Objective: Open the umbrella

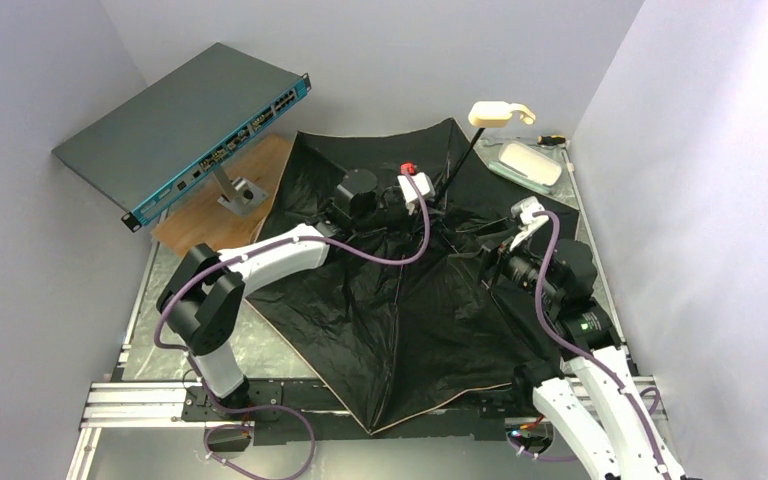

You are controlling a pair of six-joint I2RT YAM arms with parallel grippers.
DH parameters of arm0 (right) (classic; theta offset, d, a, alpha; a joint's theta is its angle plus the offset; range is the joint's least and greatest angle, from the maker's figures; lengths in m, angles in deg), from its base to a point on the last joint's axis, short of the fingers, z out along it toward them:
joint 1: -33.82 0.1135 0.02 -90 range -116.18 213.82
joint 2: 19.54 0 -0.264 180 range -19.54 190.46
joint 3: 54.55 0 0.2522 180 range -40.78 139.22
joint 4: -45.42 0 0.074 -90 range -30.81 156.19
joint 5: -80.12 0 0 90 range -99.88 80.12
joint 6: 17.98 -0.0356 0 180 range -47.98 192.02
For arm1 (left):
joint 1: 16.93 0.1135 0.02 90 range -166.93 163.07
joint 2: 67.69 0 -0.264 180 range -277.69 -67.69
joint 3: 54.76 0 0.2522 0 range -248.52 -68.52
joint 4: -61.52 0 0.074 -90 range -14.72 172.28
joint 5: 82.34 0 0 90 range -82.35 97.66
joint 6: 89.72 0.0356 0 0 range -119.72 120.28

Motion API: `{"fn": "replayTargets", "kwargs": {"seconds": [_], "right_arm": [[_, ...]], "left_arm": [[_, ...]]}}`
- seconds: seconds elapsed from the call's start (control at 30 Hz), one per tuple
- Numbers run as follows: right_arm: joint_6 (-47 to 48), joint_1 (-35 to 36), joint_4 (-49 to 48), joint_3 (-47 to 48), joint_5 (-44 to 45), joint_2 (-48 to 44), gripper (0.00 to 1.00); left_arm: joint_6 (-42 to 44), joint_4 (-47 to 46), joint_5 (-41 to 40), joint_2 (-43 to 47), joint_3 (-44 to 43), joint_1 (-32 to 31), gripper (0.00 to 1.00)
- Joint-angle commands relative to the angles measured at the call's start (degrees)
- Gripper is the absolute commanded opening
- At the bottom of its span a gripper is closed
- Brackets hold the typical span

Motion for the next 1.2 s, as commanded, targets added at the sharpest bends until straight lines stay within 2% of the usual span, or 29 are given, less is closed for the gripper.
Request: {"fn": "replayTargets", "kwargs": {"seconds": [0.0, 0.07, 0.33, 0.43, 0.47, 0.53, 0.63, 0.67, 0.7, 0.8, 0.9, 0.97, 1.03, 1.17], "right_arm": [[-2.0, -1.2, -6.0, 4.5, -1.0, 2.5, 0.82], [-2.5, -1.1, -9.1, 7.2, -1.3, 5.1, 0.77], [-1.5, -1.0, -24.2, 13.0, -6.4, 16.9, 0.77], [-1.0, -1.0, -26.6, 14.2, -8.2, 20.3, 0.69], [-0.7, -0.9, -27.7, 14.1, -8.7, 20.9, 0.63], [-0.5, -1.0, -29.2, 14.2, -9.2, 22.0, 0.44], [-1.2, -0.9, -30.3, 15.9, -8.7, 23.3, 0.03], [-1.7, -0.9, -30.6, 16.4, -8.1, 23.4, 0.0], [-1.7, -0.9, -30.6, 16.9, -7.9, 23.5, 0.0], [0.1, -1.0, -28.5, 17.5, -8.1, 23.7, 0.0], [2.3, -0.9, -28.5, 14.3, -8.9, 22.9, 0.0], [3.0, -1.0, -28.3, 12.9, -9.3, 22.9, 0.0], [3.0, -0.9, -28.6, 12.2, -9.7, 23.0, 0.0], [3.0, -1.0, -29.1, 11.8, -10.3, 23.5, 0.0]], "left_arm": [[-0.9, -5.8, 7.6, 2.5, -0.8, 0.3, 0.0], [-2.1, -6.4, 9.5, 2.3, 0.7, 0.3, 0.0], [-2.9, -5.1, 12.3, 1.2, 3.7, 0.2, 0.0], [-2.1, -4.1, 13.0, 0.9, 3.9, 0.3, 0.0], [-1.9, -3.6, 13.2, 0.7, 3.8, 0.3, 0.0], [-1.7, -2.7, 14.1, 0.2, 3.6, 0.4, 0.0], [-1.3, -1.6, 13.6, -0.7, 4.6, 0.6, 0.0], [-1.1, -1.8, 12.9, -0.9, 5.6, 0.8, 0.02], [-0.7, -1.7, 11.9, -1.1, 6.3, 1.1, 0.07], [0.9, -0.5, 8.7, -0.3, 7.5, 2.0, 0.35], [3.2, 2.1, 5.2, 1.2, 6.0, 2.3, 0.57], [3.7, 2.7, 4.1, 2.6, 4.6, 2.3, 0.62], [3.7, 2.5, 4.8, 4.0, 3.5, 2.3, 0.63], [3.0, 2.1, 6.4, 6.0, 1.1, 1.3, 0.59]]}}
